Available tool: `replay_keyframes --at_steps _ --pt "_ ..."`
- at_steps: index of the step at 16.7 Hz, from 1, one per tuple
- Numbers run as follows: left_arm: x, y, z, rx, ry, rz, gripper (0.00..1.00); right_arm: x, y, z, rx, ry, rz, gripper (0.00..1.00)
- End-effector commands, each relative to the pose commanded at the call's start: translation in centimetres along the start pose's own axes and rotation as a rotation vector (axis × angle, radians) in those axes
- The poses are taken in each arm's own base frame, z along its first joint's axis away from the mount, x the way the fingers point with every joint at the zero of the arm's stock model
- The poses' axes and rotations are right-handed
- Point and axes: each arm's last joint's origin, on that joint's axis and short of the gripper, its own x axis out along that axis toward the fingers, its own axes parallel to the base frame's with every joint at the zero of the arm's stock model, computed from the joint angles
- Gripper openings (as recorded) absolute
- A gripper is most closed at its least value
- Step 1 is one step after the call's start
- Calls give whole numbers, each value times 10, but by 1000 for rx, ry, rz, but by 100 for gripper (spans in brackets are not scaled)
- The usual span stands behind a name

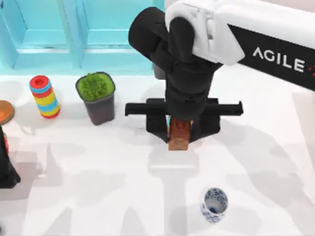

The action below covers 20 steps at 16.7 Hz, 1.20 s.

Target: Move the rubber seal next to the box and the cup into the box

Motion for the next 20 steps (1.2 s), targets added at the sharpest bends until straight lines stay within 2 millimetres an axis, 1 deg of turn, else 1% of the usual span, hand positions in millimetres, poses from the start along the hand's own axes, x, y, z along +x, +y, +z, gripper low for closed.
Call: replay_keyframes --at_steps 3,6,8,9,10,11,12,17,20 --pt "0 0 0 0 0 0 100 -7 -63 37 1 -2 -9 0" --pt "0 0 0 0 0 0 100 -14 -136 63 0 0 -18 0" --pt "0 0 0 0 0 0 100 -18 -182 71 0 3 -23 0" --pt "0 0 0 0 0 0 100 -20 -199 72 0 4 -25 0" --pt "0 0 0 0 0 0 100 -21 -212 73 0 6 -27 0" --pt "0 0 0 0 0 0 100 -22 -222 72 0 8 -28 0" --pt "0 0 0 0 0 0 100 -23 -227 72 0 9 -29 0" --pt "0 0 0 0 0 0 100 -21 -227 73 -1 11 -31 0" --pt "0 0 0 0 0 0 100 -8 -228 73 0 10 -30 0"
